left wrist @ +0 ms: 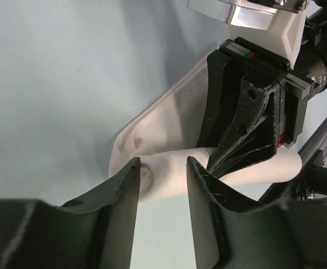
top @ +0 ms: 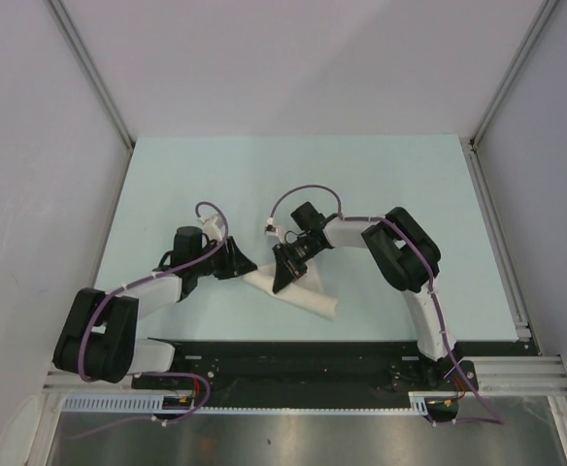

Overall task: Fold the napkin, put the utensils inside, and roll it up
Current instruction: Roll the napkin with the utensil

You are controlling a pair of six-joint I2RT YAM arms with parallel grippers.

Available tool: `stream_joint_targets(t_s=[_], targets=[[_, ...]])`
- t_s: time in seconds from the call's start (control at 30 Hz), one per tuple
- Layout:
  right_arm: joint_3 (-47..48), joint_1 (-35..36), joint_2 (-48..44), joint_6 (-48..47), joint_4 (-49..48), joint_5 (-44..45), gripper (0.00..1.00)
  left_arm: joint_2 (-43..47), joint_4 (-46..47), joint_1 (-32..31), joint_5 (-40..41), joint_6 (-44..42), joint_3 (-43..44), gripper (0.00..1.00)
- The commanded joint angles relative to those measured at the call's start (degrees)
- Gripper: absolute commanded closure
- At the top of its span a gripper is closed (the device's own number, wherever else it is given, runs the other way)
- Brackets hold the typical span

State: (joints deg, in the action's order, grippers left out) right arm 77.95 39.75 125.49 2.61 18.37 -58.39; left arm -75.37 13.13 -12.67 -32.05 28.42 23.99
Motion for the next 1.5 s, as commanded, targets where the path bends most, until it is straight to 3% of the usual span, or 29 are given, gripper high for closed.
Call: stream_joint_targets(t_s=[0.0,0.07,0.13,0.17,0.27,0.43,0.7,0.87,0.97,1.17,1.47], targets=[[1.1,-0.3,2.6,1.1,0.5,1.4,0.78,-1.1,3.2,-0.6,-2.7,0.1,-0.3,0.60],[1.1,-0.8,2.8,1.6,0.1,1.3,0.78,-1.9,3.4,-0.6,-3.2,0.0,-0.3,0.62],[1.1,-0.9,2.9,1.9,-0.2,1.3,0.76,-2.7,3.4,-0.7,-3.5,0.1,-0.2,0.75],[1.1,-1.0,2.8,2.2,-0.4,1.3,0.75,-2.9,3.4,-0.7,-3.5,0.1,-0.1,0.86],[1.1,-1.5,1.6,2.6,-0.9,1.2,0.66,-3.9,1.5,-0.7,-2.0,0.2,0.9,1.00],[0.9,-2.7,-4.4,3.6,-1.1,5.6,0.44,-5.9,-0.9,-0.7,-0.4,0.3,3.8,1.00],[-5.3,-1.5,-20.2,2.1,-4.4,23.6,0.37,-9.9,-2.3,-0.7,-0.5,0.6,6.8,1.00],[-11.7,6.8,-28.4,-4.7,-4.4,39.5,0.34,-11.7,-3.1,-0.6,-0.2,0.8,7.8,1.00],[-14.0,12.3,-30.0,-7.4,-4.7,51.9,0.30,-12.6,-3.2,-0.6,-0.3,0.8,8.7,1.00],[-14.8,18.5,-27.3,-11.0,-5.0,62.7,0.28,-14.1,-3.5,-0.6,-0.4,0.8,9.8,1.00],[-15.0,20.2,-22.8,-12.6,-4.9,63.6,0.30,-15.4,-3.2,-0.6,-0.9,1.0,10.8,1.00]])
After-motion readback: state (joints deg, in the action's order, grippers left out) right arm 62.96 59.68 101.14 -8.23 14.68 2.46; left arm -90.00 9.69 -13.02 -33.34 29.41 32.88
